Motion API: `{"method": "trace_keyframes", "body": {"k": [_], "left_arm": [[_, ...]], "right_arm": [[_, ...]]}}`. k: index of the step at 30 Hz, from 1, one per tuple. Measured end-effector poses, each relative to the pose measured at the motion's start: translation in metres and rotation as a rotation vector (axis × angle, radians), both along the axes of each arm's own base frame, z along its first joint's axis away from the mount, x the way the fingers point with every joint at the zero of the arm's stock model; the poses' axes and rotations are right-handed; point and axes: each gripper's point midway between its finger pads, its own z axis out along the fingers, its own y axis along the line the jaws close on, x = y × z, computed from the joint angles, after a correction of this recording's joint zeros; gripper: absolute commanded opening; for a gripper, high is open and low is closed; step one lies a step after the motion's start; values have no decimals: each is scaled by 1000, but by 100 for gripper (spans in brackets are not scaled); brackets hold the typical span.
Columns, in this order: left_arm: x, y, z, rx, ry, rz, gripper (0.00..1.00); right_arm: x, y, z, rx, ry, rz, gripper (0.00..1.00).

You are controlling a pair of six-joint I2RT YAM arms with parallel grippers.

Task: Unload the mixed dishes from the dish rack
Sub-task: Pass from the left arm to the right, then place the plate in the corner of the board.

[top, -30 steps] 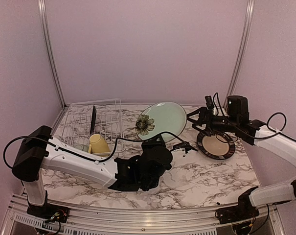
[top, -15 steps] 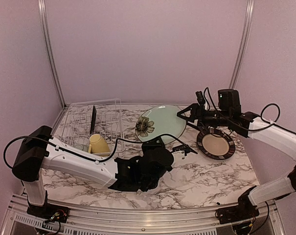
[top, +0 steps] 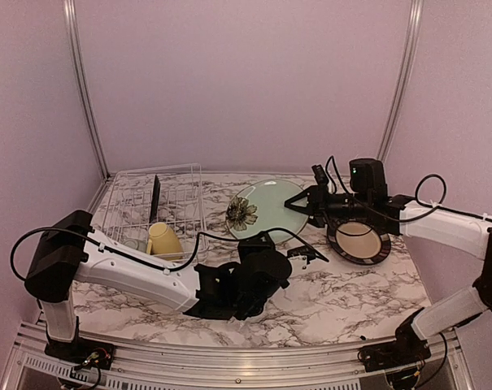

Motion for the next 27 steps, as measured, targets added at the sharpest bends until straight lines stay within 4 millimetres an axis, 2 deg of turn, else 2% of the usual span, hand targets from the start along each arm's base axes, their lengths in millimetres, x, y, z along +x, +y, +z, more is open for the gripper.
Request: {"method": "trace_keyframes", "body": {"k": [4,5,7,13,15,19,22,24,27], "left_arm": [[1,-3,-3,18,-1,-2,0],[1,-3,-4,19,-2,0,0],[2,-2,-4,33,-4,4,7],[3,1,-8,57,-2,12,59],[4,1,-5,27,-4,22,71],[4,3,0,-43,12,38,80],[1,7,6,-104,55,31,87],[-2,11,16,-163,92,20,89],[-7,22,48,-321,163,-3,91]], "right_arm": [[1,1,0,15,9,-3,22],[1,1,-1,15,13,-6,11],[2,0,-5,19,41,-25,0],[0,-1,-18,56,112,-51,0],[0,-2,-23,63,120,-58,0],[3,-11,-31,69,143,-81,0],[9,-24,-28,82,134,-100,0],[19,-40,-26,87,119,-137,0],[38,-70,-25,85,88,-212,0]]}}
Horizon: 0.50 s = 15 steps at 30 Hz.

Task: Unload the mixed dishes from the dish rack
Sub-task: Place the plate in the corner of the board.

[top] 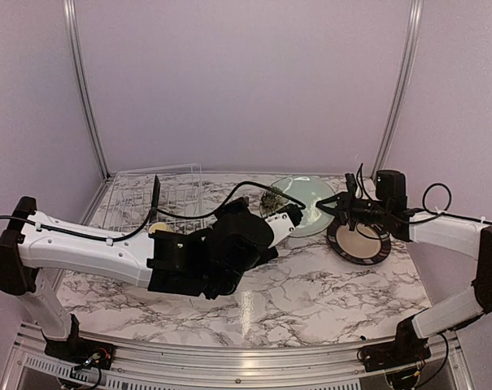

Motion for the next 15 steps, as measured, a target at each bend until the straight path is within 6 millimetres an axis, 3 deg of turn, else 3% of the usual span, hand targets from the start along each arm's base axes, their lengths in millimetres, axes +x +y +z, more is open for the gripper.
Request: {"method": "trace_keyframes", "body": {"k": [4,7,10,15], "left_arm": [[-3,13,50,-260,105,-50,93],[7,29,75,-438,184,-62,94],[21,46,86,-583,261,-60,96],[50,84,86,-762,373,1,98]], "right_arm": [[14,-50,-16,-22,9,-119,0],[14,-93,-34,-32,38,-219,0],[13,-135,-47,-44,62,-323,0],[5,-200,-56,-74,67,-503,0]]}}
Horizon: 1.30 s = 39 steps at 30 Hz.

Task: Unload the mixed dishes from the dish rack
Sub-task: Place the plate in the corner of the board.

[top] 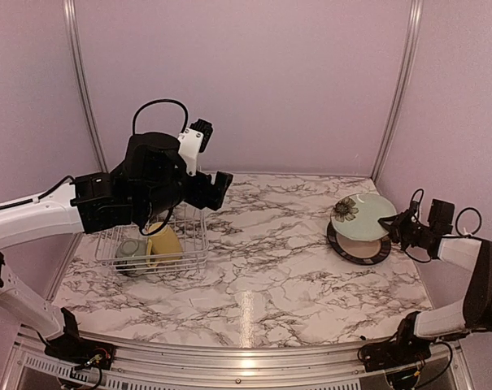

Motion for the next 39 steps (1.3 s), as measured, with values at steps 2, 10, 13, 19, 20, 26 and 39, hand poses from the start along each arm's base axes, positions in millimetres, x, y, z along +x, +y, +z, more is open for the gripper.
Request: {"method": "trace_keyframes", "body": {"k": [2,10,13,19,20,26,39], "left_arm": [[9,14,-1,-48,33,33,98],[13,55,-3,-185,117,89,99],[14,68,1,-234,129,121,99],[18,81,0,-283,164,168,99],[17,82,-1,-285,167,170,99],[13,91,0,-300,178,185,99],[11,94,-1,-324,191,198,99]], "right_arm": [[-4,-20,-6,-12,8,-54,0],[-10,-40,-34,-43,79,-95,0],[-10,-41,-46,-47,110,-87,0],[-12,-41,-75,-50,179,-66,0],[-12,-41,-77,-47,184,-64,0],[-6,-41,-79,-45,164,-52,5],[4,-46,-92,-78,163,-25,43]]}}
